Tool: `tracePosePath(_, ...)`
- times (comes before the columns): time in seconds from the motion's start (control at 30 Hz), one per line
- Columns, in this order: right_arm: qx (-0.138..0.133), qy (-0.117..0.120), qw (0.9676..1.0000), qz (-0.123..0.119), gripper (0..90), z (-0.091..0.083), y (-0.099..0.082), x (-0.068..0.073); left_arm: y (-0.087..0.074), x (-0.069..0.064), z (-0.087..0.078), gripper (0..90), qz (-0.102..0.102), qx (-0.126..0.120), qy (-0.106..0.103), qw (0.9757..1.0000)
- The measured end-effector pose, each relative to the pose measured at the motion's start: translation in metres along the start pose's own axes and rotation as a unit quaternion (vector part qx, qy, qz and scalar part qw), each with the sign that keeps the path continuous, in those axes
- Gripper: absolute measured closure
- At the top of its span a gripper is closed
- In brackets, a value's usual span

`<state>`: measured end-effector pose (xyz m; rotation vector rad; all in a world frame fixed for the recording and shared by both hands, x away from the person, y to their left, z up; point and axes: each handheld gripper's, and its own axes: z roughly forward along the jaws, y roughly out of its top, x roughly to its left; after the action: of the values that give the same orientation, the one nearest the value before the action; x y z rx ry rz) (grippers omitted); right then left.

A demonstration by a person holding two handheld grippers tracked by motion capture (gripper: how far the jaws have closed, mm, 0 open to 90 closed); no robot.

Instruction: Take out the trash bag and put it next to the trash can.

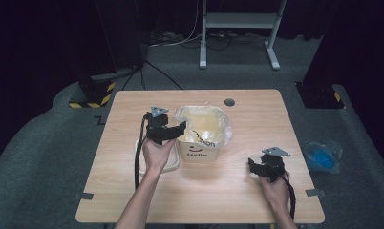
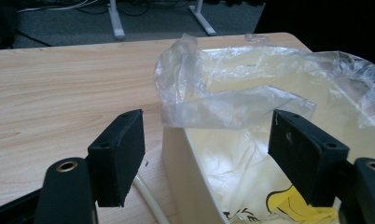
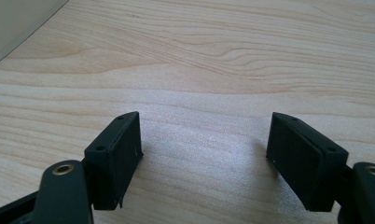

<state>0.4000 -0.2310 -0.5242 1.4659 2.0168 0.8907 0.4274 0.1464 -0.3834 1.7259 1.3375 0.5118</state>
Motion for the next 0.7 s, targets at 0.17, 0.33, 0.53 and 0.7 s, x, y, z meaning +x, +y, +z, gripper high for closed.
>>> tracePosePath(0.17,0.000,0.000,1.0000,0.000,26.0,0.000,0.000,0.000,0.001,-0.004,0.002,27.4,0.001,-0.001,-0.003,1.0000)
tracePosePath(0.33,0.000,0.000,1.0000,0.000,26.0,0.000,0.000,0.000,0.002,-0.007,0.003,27.2,0.004,-0.001,-0.003,1.0000)
tracePosePath(0.53,0.000,0.000,1.0000,0.000,26.0,0.000,0.000,0.000,0.003,-0.010,0.004,27.2,0.009,0.001,-0.008,0.9999)
tracePosePath(0.7,0.000,0.000,1.0000,0.000,26.0,0.000,0.000,0.000,0.003,-0.014,0.006,27.2,0.016,0.006,-0.009,0.9998)
